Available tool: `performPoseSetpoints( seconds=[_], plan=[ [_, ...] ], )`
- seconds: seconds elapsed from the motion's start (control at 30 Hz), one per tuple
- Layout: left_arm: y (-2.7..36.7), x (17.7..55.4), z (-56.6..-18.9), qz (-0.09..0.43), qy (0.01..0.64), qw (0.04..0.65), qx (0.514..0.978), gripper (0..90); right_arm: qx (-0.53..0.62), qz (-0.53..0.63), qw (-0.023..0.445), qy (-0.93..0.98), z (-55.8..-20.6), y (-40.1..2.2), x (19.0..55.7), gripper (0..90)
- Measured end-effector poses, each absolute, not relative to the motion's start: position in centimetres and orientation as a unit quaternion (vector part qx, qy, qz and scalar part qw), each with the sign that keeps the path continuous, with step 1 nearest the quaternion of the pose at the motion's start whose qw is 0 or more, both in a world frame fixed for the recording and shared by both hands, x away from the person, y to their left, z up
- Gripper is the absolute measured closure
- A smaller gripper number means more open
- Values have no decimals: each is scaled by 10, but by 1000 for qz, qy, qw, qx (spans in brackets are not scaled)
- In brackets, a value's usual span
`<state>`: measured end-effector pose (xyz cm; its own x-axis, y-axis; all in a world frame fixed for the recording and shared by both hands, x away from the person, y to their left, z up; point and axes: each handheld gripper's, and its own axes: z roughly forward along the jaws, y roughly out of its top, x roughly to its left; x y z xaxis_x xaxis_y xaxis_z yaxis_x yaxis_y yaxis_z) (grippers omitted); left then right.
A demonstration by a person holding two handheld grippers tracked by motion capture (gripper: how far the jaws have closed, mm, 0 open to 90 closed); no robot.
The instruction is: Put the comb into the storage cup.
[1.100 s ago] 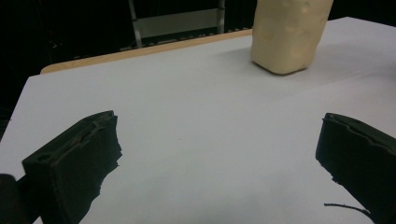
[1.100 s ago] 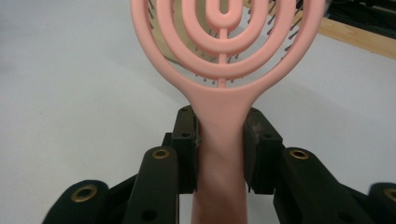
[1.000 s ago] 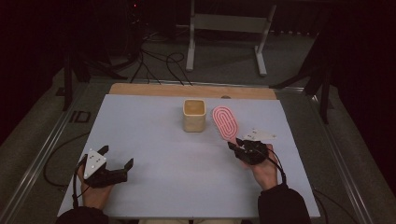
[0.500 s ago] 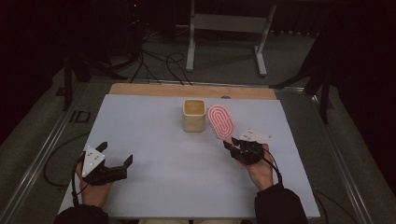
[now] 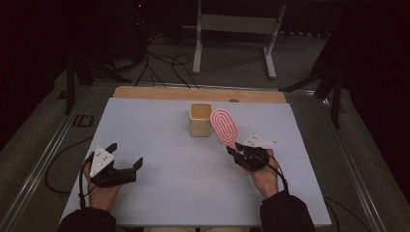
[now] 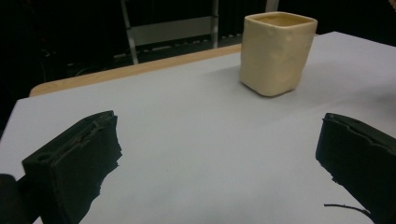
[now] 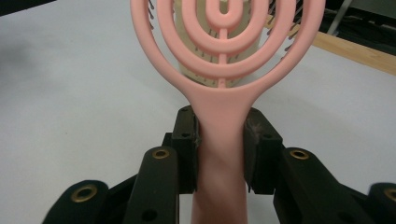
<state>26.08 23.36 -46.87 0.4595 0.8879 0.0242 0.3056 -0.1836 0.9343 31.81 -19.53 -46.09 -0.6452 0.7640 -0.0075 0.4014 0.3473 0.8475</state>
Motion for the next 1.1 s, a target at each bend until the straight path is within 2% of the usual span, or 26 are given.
performPoseSetpoints(
  seconds=[1.1],
  plan=[
    [189,290,-455,261,401,492,727,1,353,448,204,796,-465,-167,316,695]
  ],
)
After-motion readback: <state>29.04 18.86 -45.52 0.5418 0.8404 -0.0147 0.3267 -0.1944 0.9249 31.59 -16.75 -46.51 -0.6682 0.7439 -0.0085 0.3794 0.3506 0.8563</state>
